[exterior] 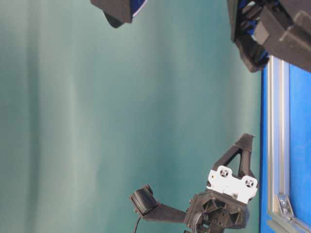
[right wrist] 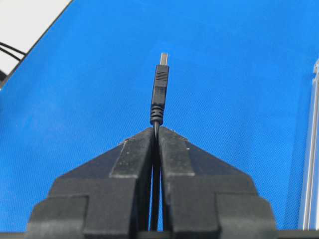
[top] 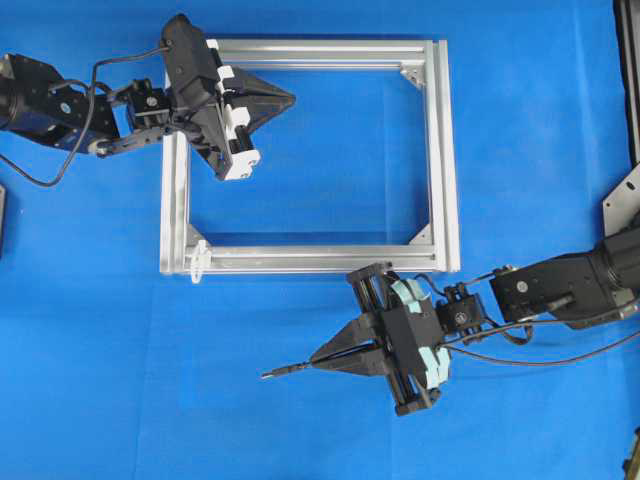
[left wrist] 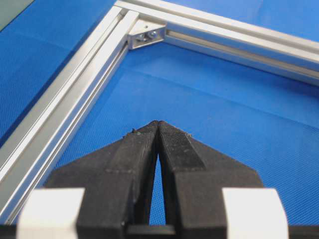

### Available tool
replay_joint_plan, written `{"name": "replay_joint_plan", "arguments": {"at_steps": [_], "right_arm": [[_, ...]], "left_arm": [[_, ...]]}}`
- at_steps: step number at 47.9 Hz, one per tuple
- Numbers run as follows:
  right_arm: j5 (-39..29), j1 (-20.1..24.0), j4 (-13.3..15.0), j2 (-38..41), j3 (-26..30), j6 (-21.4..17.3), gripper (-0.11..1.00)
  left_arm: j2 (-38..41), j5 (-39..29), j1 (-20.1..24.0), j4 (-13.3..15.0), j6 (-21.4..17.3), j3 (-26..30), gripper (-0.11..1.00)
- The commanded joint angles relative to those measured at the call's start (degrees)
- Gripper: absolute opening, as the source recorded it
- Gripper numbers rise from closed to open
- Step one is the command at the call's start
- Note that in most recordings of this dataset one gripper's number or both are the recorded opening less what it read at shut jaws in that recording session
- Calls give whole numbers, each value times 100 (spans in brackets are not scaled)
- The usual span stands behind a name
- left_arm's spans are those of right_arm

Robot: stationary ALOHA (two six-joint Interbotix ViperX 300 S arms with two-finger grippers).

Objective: Insert the wire through the string loop located on the left side.
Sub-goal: 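Carry the cable plug with the right gripper toward the white zip-tie loop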

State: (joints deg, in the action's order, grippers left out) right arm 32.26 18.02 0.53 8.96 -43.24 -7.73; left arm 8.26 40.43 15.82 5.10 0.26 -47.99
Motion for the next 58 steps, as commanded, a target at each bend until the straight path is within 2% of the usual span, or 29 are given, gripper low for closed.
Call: {"name": "replay_joint_plan", "arguments": {"at_steps": [1, 8, 31, 58], "right_arm": [[26, -62, 9, -193, 44, 9, 0], [26, -264, 0, -193, 44, 18, 0], [-141, -1310, 18, -193, 18, 62, 0], [-220, -1397, 18, -123, 123, 70, 0]], "left_arm": [[-193, 35, 0, -18, 9, 53, 0], [-193, 26, 0, -18, 9, 53, 0], [-193, 35, -9, -18, 9, 53, 0], [-193, 35, -9, -26, 9, 70, 0]]}}
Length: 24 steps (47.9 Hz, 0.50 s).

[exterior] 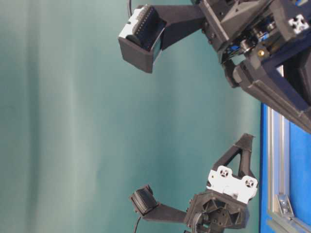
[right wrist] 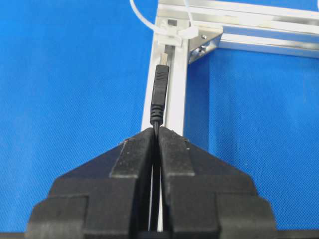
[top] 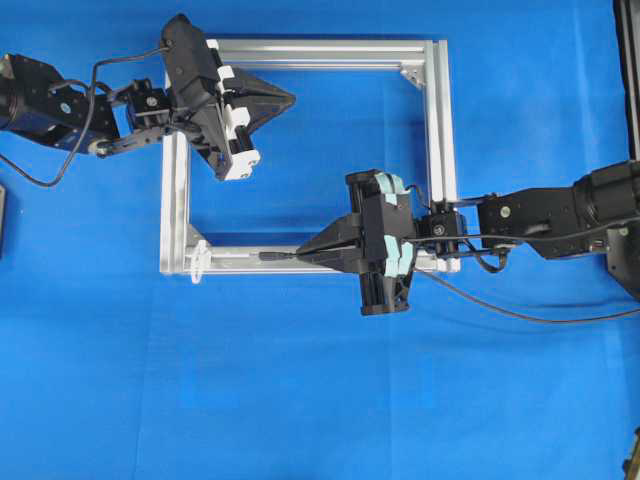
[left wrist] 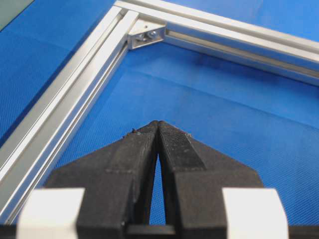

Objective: Insert the wire through the string loop located on the left side.
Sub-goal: 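Carry the cable plug with the right gripper toward the white zip-tie loop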

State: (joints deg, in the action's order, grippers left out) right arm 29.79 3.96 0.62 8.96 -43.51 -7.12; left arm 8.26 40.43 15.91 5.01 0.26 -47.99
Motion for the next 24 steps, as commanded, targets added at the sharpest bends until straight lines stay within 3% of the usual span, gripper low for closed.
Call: {"name": "replay_joint_plan", "arguments": {"at_steps": [1, 24], "right_arm": [[18, 9, 9, -105, 176, 9, 0], [-519, 9, 26, 501, 1169, 9, 0]], "left_arm": [[-193, 35, -9, -18, 9, 70, 0], [-193, 35, -9, -26, 18, 70, 0]]}}
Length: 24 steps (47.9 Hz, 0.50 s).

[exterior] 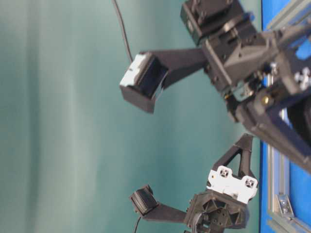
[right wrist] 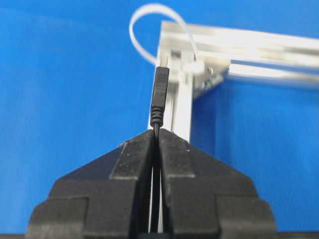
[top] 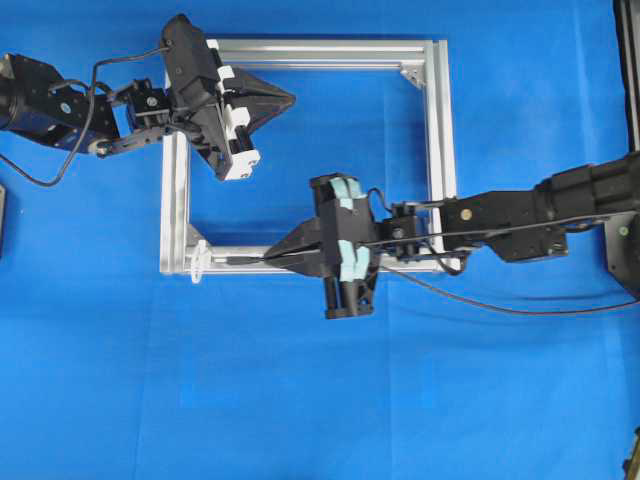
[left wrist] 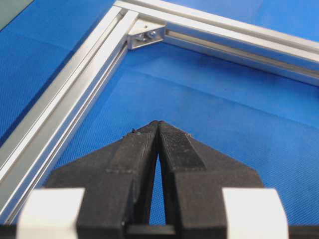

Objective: Insert the wire through the string loop located on the left side.
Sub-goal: 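Carry the cable plug with the right gripper toward the white zip-tie loop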

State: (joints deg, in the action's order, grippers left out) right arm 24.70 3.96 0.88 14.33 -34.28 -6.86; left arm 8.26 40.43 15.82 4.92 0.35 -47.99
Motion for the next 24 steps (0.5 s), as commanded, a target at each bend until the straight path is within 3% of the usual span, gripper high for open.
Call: {"name": "replay_joint_plan", "arguments": {"at_steps": [1, 12, 24], "right_arm": [[-9, 9, 0, -9, 272, -18, 0], [-114, 9, 0, 237, 624, -18, 0], [-141, 9, 0, 220, 545, -18, 0]], "left_arm": [[-193, 35, -9, -18, 0, 70, 0], [-193, 35, -9, -26, 0, 79, 0], [-211, 35, 0, -26, 0, 53, 0]]}}
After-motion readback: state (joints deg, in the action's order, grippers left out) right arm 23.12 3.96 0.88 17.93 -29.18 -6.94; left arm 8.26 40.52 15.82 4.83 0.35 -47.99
